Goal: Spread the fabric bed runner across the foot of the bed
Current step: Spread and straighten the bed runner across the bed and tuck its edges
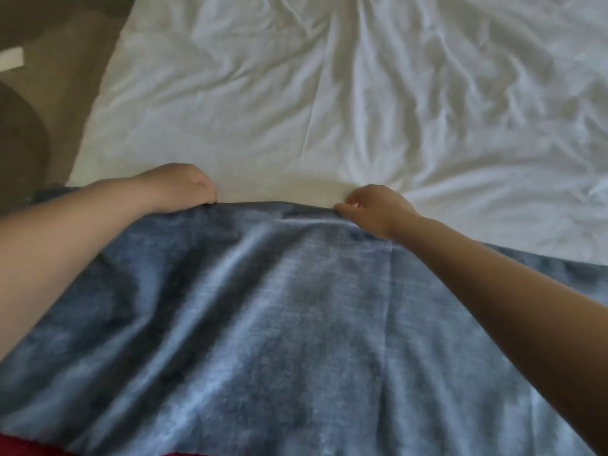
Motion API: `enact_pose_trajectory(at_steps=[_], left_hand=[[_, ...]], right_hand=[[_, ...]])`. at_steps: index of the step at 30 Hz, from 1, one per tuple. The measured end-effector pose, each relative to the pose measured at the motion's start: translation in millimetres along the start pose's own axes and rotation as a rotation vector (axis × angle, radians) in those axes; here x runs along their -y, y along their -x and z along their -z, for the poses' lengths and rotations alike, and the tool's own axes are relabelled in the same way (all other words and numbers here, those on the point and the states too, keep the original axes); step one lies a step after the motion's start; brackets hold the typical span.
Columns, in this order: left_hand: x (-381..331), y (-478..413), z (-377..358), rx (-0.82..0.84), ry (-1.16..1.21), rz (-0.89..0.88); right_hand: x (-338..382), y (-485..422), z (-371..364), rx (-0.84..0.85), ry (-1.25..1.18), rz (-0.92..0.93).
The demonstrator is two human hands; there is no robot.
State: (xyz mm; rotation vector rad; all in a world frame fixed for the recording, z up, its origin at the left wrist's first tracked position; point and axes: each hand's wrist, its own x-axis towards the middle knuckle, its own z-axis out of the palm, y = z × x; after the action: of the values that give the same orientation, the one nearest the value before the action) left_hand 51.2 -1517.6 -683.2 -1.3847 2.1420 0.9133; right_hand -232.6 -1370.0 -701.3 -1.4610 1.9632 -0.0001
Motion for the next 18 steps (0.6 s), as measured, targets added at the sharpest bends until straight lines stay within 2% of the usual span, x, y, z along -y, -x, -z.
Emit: enact_pose_trajectory(at_steps=[3,8,13,14,18], left_hand=[[28.4,8.6,10.3,-0.006,-0.036,-0.028],[61.7,10.8,11.0,-0.116,-0.048,-0.142],[63.8,1.3,9.7,-0.470,-0.188,-0.224],[63.4,-1.3,10.9,-0.472,-0.191,-0.234],[87.4,-2.9,22.6,-0.240,-0.069,-0.131]], right_hand=[[45.5,-9.0,-13.8,-0.003,-0.108,0.021],[113.1,-25.1,-31.3,0.008,-0.167,0.062],[142.4,-36.3,-42.0,-0.115,0.023,-0.033],[145.3,-38.0,-42.3,-0.134,0.045,-0.061],[153.2,-42.7,-41.9,-0.116,0.067,-0.106]])
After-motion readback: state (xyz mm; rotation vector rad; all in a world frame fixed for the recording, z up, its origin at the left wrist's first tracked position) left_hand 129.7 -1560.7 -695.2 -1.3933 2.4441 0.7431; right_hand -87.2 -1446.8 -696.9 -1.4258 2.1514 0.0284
